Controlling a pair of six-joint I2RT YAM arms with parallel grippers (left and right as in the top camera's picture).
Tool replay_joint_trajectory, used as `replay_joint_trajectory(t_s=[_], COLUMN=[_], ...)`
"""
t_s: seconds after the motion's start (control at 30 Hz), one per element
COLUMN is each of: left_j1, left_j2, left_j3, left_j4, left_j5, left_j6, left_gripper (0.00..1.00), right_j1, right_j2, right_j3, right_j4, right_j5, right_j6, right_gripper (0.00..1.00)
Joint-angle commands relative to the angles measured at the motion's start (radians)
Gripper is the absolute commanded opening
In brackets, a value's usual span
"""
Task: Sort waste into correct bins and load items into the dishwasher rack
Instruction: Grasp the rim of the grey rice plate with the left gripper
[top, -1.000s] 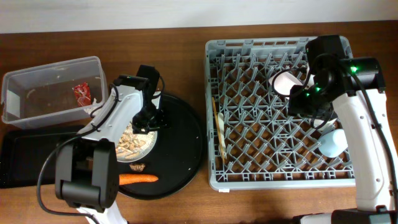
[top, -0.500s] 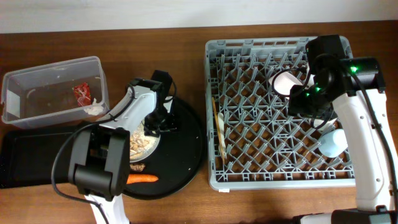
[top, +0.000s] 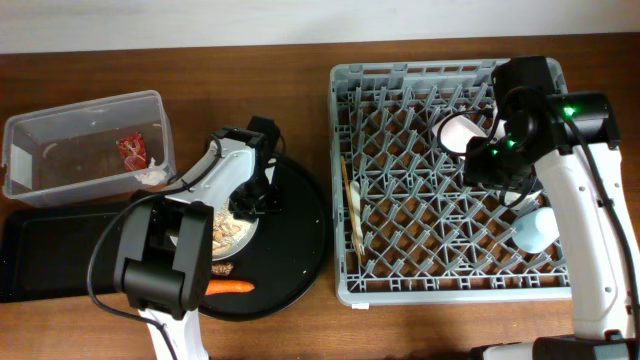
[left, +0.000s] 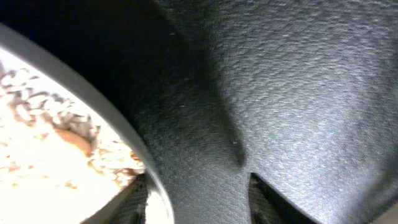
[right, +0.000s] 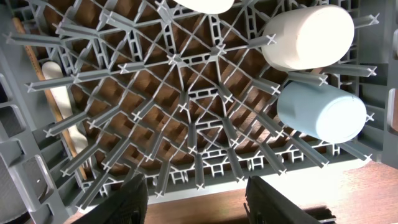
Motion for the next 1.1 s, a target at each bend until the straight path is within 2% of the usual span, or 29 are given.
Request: replay_joint_trajectory(t_s=[0.0, 0.17, 0.3, 0.7, 1.07], left_j1=[-0.003, -0.003, -0.003, -0.003, -0.003], left_j2=[0.036, 0.036, 0.036, 0.035, 0.035], left_j3=[-0.007, -0.055, -0.085, -0.084, -0.018], left_j4=[0.004, 0.028, 0.033, 0.018, -0.099], left_j5=[0.002, 0.002, -0.042, -0.138, -0.251], left_j6=[-0.003, -0.003, -0.004, -0.004, -0.030], left_gripper=[0.37, 0.21, 0.04, 0.00, 0.00], right_j1=[-0.002, -0.002, -0.002, -0.002, -0.002], right_j2=[0.002, 0.002, 0.002, 0.002, 0.002], right_j3=[-0.008, -0.008, -0.008, -0.008, -0.008], right_j4=[-0.006, -0.006, -0.007, -0.012, -0.013], right_j5=[-0.002, -0.002, -0.002, -0.002, -0.002], right_j6=[0.000, 0.000, 0.000, 0.000, 0.000], right_gripper=[0.54, 0.54, 0.54, 0.54, 0.54])
